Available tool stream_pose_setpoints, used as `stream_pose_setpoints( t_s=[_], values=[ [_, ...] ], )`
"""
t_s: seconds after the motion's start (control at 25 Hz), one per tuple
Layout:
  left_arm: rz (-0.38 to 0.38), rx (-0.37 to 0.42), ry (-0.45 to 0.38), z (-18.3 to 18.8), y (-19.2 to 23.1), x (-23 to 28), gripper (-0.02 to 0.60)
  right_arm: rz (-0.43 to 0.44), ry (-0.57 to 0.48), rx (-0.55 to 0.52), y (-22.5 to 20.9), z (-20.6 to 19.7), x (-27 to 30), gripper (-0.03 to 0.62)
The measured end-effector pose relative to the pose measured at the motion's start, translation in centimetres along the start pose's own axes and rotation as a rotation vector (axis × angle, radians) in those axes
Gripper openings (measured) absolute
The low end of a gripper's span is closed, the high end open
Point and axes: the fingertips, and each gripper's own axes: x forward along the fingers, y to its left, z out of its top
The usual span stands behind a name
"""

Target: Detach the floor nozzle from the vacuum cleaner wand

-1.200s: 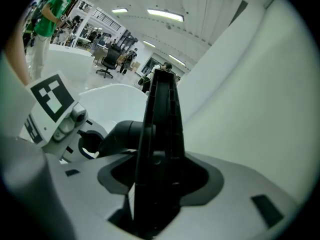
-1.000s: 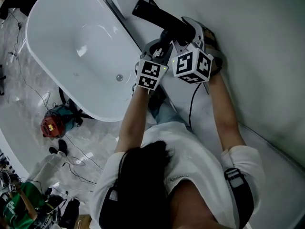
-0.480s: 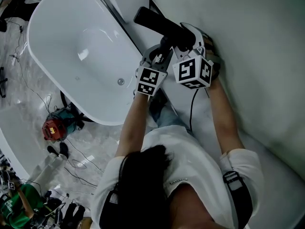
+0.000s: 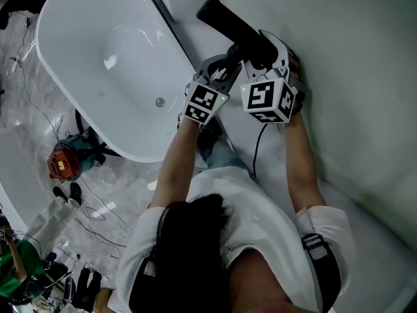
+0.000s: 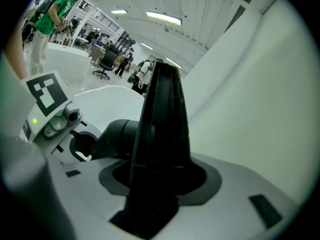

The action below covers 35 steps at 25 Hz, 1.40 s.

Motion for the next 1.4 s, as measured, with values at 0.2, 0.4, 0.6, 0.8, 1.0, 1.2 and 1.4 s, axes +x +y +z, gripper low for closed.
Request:
stream_pose_setpoints(
  t_s=[0.2,0.4,0.6,0.8,1.0,1.2,1.4],
  values=[
    [-0.023,-0.004,-0.008,0.1,-0.4,-0.4,0.12,-0.023,0.009,-0.017,0.2,0.2,-0.7,0.232],
    [0.011,0.009,-0.029,-0.2,-0.5,-0.5,0.12,0.027,0.005,0.065,0.6,-0.5,-0.5,0.227],
    [-0.005,0.008,-0.039,0.6,-1.2,-0.1,0.121,0.051,0.034,0.103,-0.2,-0.9,-1.2,0.219],
    [-0.028,0.001,-0.035,0.9,-1.4,-0.5,0.121,0.022,0.07,0.046,-0.3,-0.2,-1.7,0.219],
    [-0.014,0.018,-0.056,0.7,-1.4,-0.6,0.12,0.082,0.079,0.048,0.2,-0.4,-1.6,0.219],
    [-0.002,0.021,-0.082,1.1,-1.4,-0.9,0.12,0.12,0.086,0.092,0.3,-0.4,-1.8,0.212],
    [-0.033,0.016,-0.067,0.6,-1.9,-0.8,0.121,0.082,0.114,0.059,0.4,-0.6,-2.3,0.212]
  ],
)
